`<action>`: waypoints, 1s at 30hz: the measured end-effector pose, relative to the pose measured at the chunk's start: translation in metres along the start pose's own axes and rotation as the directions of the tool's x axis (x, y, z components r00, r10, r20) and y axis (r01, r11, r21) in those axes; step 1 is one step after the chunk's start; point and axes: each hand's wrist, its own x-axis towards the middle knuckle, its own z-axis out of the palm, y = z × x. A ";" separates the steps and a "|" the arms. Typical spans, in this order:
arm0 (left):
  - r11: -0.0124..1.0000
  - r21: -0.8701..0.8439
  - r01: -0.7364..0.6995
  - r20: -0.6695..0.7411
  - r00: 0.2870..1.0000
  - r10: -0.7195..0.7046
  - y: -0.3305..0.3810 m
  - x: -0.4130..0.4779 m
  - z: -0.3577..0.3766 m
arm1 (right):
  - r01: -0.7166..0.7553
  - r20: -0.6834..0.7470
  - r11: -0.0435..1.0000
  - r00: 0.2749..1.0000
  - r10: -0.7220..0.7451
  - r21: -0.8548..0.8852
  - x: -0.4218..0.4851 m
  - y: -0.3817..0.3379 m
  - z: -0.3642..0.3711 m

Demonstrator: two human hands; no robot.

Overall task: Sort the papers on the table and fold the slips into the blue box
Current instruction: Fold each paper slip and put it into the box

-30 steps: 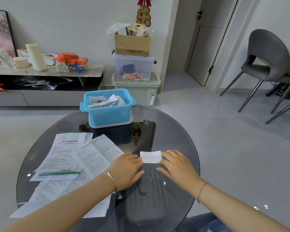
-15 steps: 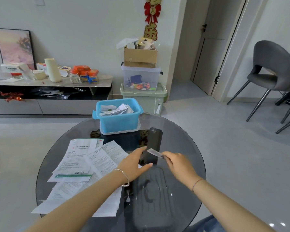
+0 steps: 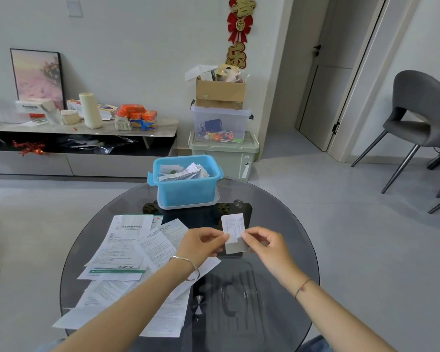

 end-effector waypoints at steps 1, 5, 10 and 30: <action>0.999 0.045 -0.026 0.011 1.000 0.026 0.001 0.000 -0.002 | 0.024 -0.018 0.999 1.000 -0.024 -0.024 0.000 -0.001 -0.001; 0.999 -0.046 0.003 0.097 0.995 0.001 0.008 -0.002 -0.002 | -0.077 0.054 0.983 0.996 0.068 0.169 -0.004 -0.007 -0.001; 0.983 -0.182 -0.026 0.087 0.995 0.043 0.008 -0.003 0.001 | -0.086 0.101 0.961 0.993 0.061 0.264 -0.003 -0.013 -0.005; 0.960 -0.259 -0.106 -0.145 0.987 0.070 0.016 -0.001 0.022 | 0.012 -0.033 0.955 0.999 -0.003 0.295 0.001 -0.022 -0.002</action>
